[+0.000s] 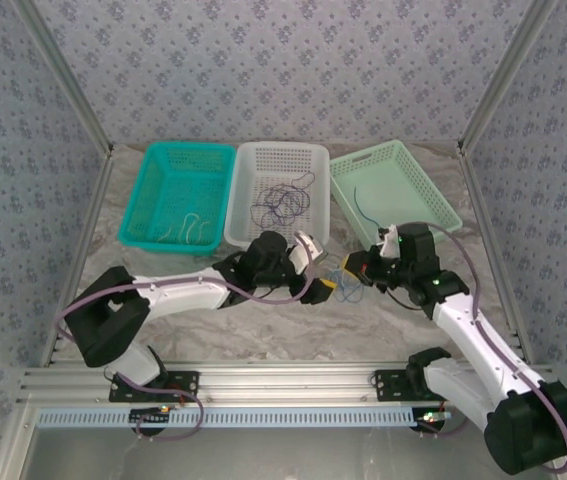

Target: Untangle the cables

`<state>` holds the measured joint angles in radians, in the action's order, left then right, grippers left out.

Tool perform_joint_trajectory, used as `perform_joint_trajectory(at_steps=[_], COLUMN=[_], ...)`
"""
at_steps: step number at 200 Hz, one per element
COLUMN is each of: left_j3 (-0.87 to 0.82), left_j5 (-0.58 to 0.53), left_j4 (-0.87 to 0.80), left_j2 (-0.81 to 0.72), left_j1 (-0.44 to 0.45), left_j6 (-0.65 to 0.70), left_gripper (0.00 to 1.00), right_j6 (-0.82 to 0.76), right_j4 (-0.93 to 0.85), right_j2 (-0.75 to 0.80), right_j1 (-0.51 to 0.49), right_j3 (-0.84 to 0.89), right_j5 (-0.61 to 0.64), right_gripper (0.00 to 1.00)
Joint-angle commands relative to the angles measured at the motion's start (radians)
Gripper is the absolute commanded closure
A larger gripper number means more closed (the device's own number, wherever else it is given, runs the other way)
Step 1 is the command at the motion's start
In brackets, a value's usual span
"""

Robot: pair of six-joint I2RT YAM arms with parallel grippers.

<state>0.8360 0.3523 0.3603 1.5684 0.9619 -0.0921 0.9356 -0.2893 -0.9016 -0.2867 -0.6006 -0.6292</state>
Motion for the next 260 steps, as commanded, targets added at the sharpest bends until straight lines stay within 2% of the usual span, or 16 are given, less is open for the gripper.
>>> perform_joint_trajectory(at_steps=[1,55,63,95,125,137,150,160,170,182,202,224,260], left_j3=[0.058,0.095,0.102,0.124,0.128,0.137,0.145,0.147,0.146,0.150,0.183,0.221,0.234], left_j5=[0.017,-0.042,-0.040,-0.027,-0.026,-0.024,-0.022,-0.020,-0.026,-0.035,-0.021,-0.002,0.005], left_j4=[-0.012,0.008,0.004,-0.014,-0.022,-0.042,-0.063,-0.075,-0.082,-0.094,-0.156,-0.203,-0.200], left_j2=[0.017,0.045,0.054,0.085,0.078,0.068,0.053,0.035,0.018,-0.001,-0.009,-0.004,-0.016], left_j1=[0.003,0.024,0.027,0.033,0.034,0.033,0.034,0.034,0.034,0.034,0.034,0.033,0.034], left_j6=[0.033,0.060,0.068,0.076,0.080,0.085,0.086,0.084,0.076,0.060,0.031,-0.007,-0.049], left_gripper=[0.18,0.17,0.20,0.46,0.81,0.92,1.00,1.00,1.00,1.00,1.00,1.00,1.00], right_j6=[0.028,0.036,0.040,0.052,0.055,0.051,0.038,0.001,-0.066,-0.142,-0.218,-0.224,-0.212], right_j4=[0.003,-0.014,-0.008,-0.002,-0.009,-0.017,-0.039,-0.077,-0.152,-0.229,-0.267,-0.205,-0.099], right_j2=[0.024,0.041,0.042,0.055,0.065,0.067,0.077,0.087,0.100,0.123,0.188,0.242,0.245], right_j1=[0.009,0.009,0.009,0.015,0.023,0.029,0.033,0.033,0.029,0.019,-0.019,-0.041,-0.092], right_j3=[0.005,0.014,0.017,0.014,0.026,0.031,0.032,0.024,0.003,-0.026,-0.029,0.020,0.103], right_j5=[-0.040,-0.048,-0.050,-0.058,-0.061,-0.055,-0.027,0.015,0.085,0.181,0.298,0.306,0.358], right_gripper=[1.00,1.00,1.00,1.00,1.00,1.00,0.84,0.74,0.56,0.43,0.33,0.29,0.21])
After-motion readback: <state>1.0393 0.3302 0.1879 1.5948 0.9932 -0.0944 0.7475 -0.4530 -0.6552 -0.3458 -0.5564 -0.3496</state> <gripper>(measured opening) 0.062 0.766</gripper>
